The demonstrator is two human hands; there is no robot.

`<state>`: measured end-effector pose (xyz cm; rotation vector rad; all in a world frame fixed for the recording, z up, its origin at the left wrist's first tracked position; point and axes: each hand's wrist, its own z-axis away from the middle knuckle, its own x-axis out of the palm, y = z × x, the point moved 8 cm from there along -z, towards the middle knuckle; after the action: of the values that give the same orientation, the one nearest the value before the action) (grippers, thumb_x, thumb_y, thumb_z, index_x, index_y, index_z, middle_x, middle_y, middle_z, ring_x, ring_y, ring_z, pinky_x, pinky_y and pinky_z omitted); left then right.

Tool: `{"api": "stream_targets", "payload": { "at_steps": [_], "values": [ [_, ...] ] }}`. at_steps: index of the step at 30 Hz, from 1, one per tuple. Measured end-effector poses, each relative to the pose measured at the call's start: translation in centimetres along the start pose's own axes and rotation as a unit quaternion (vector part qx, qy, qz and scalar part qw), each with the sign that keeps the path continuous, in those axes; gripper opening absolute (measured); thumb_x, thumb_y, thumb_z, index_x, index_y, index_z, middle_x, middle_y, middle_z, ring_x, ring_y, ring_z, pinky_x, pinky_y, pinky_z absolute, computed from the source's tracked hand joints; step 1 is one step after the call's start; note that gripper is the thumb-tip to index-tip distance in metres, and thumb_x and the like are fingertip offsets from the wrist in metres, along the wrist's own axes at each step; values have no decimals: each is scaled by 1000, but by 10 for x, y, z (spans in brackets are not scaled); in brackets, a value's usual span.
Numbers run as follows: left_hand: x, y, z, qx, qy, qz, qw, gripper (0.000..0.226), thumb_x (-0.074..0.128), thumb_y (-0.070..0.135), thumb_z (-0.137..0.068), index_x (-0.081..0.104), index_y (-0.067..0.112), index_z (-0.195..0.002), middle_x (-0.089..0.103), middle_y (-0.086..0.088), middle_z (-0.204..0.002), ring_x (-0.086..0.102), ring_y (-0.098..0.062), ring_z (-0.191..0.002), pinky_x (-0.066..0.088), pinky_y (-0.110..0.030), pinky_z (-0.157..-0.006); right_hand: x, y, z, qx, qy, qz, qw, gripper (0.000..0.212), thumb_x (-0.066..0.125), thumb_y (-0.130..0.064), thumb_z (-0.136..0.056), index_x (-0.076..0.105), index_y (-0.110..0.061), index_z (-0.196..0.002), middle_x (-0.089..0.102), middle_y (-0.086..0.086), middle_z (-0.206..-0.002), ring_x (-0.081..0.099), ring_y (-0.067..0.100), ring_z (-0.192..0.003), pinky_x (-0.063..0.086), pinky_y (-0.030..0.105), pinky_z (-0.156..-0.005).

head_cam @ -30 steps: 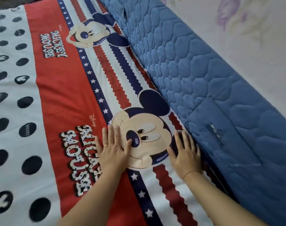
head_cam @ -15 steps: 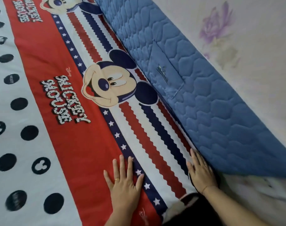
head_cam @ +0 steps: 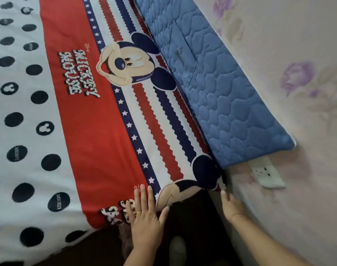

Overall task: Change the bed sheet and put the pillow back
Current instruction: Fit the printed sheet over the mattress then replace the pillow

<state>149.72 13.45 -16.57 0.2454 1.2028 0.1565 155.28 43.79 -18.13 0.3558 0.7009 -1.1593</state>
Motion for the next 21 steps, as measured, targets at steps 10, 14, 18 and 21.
{"api": "stream_targets", "payload": {
  "at_steps": [10, 14, 18, 21],
  "values": [
    [-27, -7, 0, -36, 91, 9, 995, 67, 19, 59, -96, 25, 19, -150, 27, -8, -158, 16, -26, -146, 8, -55, -115, 57, -133, 106, -384, 141, 166, 897, 76, 1, -63, -85, 16, -34, -153, 1, 0, -163, -5, 21, -149, -3, 55, -114],
    [9, -34, 30, -7, 10, -5, 1000, 74, 18, 63, -94, 24, 18, -152, 21, -5, -160, 14, -25, -148, 7, -52, -116, 43, -85, 67, -317, 111, 147, 930, 75, 6, -68, -90, 0, -29, -153, -10, -1, -161, -5, 23, -149, 7, 51, -117],
    [1, -24, 59, -129, 25, 183, 974, 79, 12, 69, -89, 6, 23, -153, 7, -1, -163, -1, -13, -149, 1, -40, -120, 26, -64, 64, -148, 57, -99, 982, 68, 29, -50, -99, 4, -18, -155, 1, 9, -162, 16, 30, -147, 24, 43, -114],
    [-22, -25, 56, -331, 88, 412, 844, 72, 28, 59, -98, 4, 21, -155, 3, -4, -164, 3, -19, -150, 5, -40, -121, 34, -95, 95, -144, 22, -230, 962, 70, 36, -47, -99, 3, -19, -155, 2, 7, -162, 15, 28, -147, 26, 43, -114]
  ]
}}
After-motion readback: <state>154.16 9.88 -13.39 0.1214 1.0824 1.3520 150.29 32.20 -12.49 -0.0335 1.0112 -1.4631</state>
